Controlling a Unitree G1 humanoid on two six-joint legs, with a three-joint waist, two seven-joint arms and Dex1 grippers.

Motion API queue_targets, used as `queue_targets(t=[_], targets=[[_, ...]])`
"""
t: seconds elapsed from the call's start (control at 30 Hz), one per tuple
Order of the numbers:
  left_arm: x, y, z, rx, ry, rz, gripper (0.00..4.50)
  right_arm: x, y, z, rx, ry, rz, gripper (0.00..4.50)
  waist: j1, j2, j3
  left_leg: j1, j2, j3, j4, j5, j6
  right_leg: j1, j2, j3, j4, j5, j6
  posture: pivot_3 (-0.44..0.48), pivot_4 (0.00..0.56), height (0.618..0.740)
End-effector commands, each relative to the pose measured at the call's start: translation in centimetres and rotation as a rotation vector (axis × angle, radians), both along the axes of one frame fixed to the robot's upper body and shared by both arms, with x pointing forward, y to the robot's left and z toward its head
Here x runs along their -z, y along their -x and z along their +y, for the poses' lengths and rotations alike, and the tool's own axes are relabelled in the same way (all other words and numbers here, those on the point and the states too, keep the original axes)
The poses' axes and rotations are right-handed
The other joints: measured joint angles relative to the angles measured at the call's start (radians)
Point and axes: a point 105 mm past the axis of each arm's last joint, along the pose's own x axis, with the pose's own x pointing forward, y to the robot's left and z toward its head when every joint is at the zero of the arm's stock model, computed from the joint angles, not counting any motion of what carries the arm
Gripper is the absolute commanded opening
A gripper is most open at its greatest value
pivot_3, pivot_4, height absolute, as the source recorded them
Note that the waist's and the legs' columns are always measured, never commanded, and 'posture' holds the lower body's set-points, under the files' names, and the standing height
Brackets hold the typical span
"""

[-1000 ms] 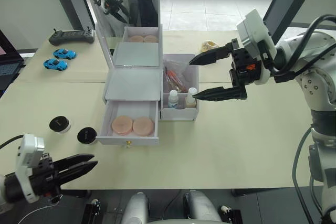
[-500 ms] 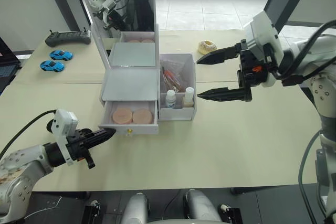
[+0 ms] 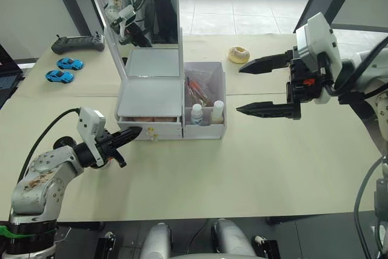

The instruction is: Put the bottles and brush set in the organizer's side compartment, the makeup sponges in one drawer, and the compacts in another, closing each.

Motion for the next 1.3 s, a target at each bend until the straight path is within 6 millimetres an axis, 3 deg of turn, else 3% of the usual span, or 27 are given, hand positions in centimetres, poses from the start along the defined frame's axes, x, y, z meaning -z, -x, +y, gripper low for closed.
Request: queue_targets(t=[0.03,0.37,0.43,0.53,0.7,0.93,1.07,1.17,1.3], targets=[[-1.2,-1.2,-0.1,-0.015,-0.004,-0.062,0.04,-1.3,0.8,-0.5,0.007,-0.017,-0.053,4.5,0.003,0.0,0.0,0.0,0.0,0.0,0.0,0.0,0.0,0.0,0.0,0.0,0.0,0.0,0.0,0.0,0.15,0.74],[-1.1,-1.8,-0.9,0.016,-0.011,-0.074,0.04,-1.7,1.2,-0.3,0.009,-0.02,-0.056,4.5,0.003,0.0,0.0,0.0,0.0,0.0,0.001,0.0,0.0,0.0,0.0,0.0,0.0,0.001,0.001,0.0,0.15,0.74],[-1.2,-1.5,-0.6,0.025,-0.012,-0.068,0.04,-1.7,1.3,-0.1,0.005,-0.022,-0.051,4.5,0.003,0.0,0.0,-0.001,-0.001,0.0,0.001,0.0,0.0,0.0,0.0,0.0,0.0,0.001,0.001,0.0,0.15,0.74],[-1.8,-1.0,1.6,-0.006,0.019,-0.059,0.04,-1.6,1.7,0.1,-0.016,-0.035,-0.013,4.5,-0.001,0.0,0.0,-0.001,0.0,0.0,0.001,0.0,0.0,0.0,0.0,0.0,0.0,0.001,0.001,0.0,0.15,0.74],[-1.1,0.9,3.4,0.006,-0.026,-0.032,0.04,-1.0,1.3,0.3,-0.009,-0.03,0.02,4.5,-0.005,0.001,0.0,0.001,0.001,0.0,-0.001,0.0,0.0,0.0,0.0,0.0,0.0,0.001,0.001,0.0,0.15,0.74],[2.4,5.1,2.2,-0.032,-0.006,0.023,0.04,0.6,0.3,1.0,-0.016,-0.034,0.028,4.5,0.0,0.0,0.0,0.0,0.001,0.001,0.0,0.0,0.0,0.0,-0.001,0.0,-0.002,0.001,0.001,0.0,0.15,0.74],[3.3,5.9,1.8,-0.121,0.028,0.012,0.04,1.3,0.0,1.4,-0.018,-0.042,0.045,4.5,0.001,0.0,0.0,-0.001,0.0,0.001,0.0,0.0,0.0,0.0,-0.002,0.0,-0.002,0.001,0.001,0.0,0.15,0.74],[3.9,5.5,0.3,-0.19,0.066,-0.027,0.63,1.8,-0.2,1.4,-0.014,-0.031,0.053,4.5,0.002,0.0,0.0,-0.001,0.0,0.001,0.0,0.0,0.0,0.0,-0.001,0.0,-0.002,0.001,0.001,0.0,0.15,0.74],[4.7,4.5,-1.7,-0.264,0.089,-0.081,1.9,1.9,-0.3,1.8,-0.022,-0.019,0.056,4.5,0.004,0.0,0.0,-0.001,-0.001,0.0,0.0,0.0,0.0,0.0,-0.001,0.001,-0.002,0.001,0.001,0.0,0.15,0.74]])
